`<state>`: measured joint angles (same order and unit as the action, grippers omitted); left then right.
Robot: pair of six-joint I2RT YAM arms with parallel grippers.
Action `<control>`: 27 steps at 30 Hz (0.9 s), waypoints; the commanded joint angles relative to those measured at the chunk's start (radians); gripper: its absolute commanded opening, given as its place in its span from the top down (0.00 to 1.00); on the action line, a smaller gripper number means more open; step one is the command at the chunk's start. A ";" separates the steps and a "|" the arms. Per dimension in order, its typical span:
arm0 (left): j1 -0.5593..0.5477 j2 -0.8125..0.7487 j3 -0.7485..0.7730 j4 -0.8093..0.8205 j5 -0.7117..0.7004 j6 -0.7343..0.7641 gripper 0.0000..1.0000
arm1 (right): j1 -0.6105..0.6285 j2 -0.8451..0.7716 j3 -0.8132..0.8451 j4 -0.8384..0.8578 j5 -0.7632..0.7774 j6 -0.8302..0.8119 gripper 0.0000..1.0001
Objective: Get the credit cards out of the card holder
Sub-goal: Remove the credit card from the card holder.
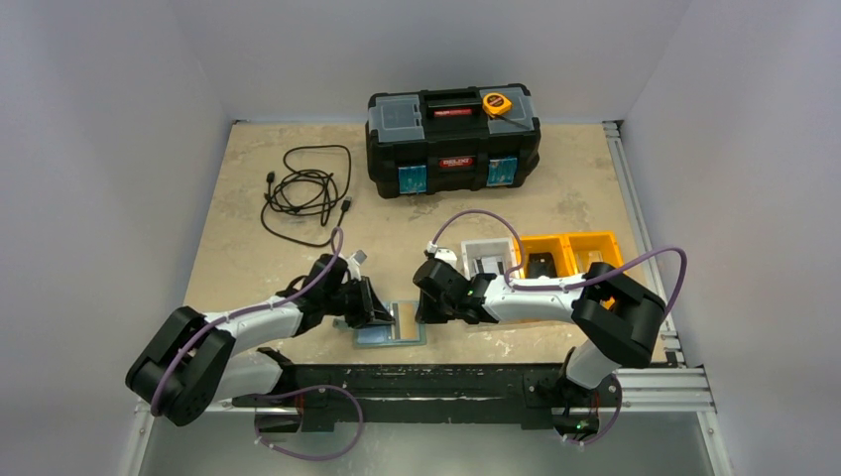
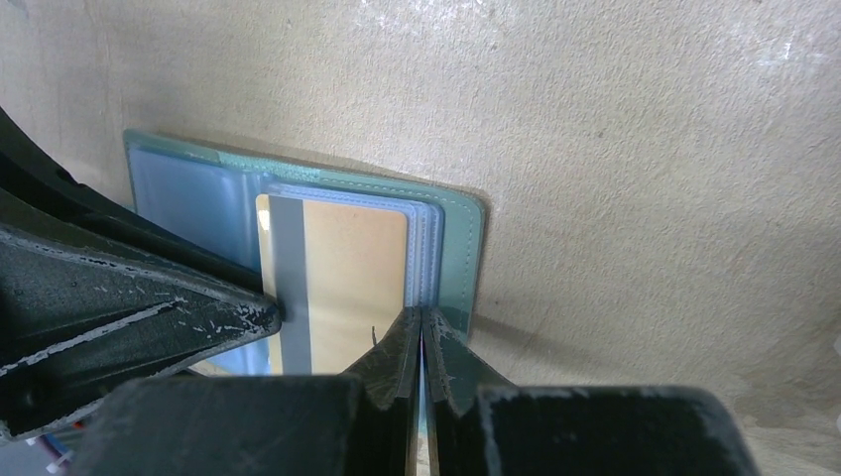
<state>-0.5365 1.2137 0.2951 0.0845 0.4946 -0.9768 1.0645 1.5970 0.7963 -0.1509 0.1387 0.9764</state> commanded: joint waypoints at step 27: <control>0.046 -0.070 0.009 -0.080 0.016 0.053 1.00 | -0.015 0.040 -0.039 -0.120 0.048 -0.017 1.00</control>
<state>-0.4992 1.1637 0.2840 0.0387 0.5201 -0.9646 1.0527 1.5990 0.7872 -0.1608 0.1452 0.9771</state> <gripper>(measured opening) 0.008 0.003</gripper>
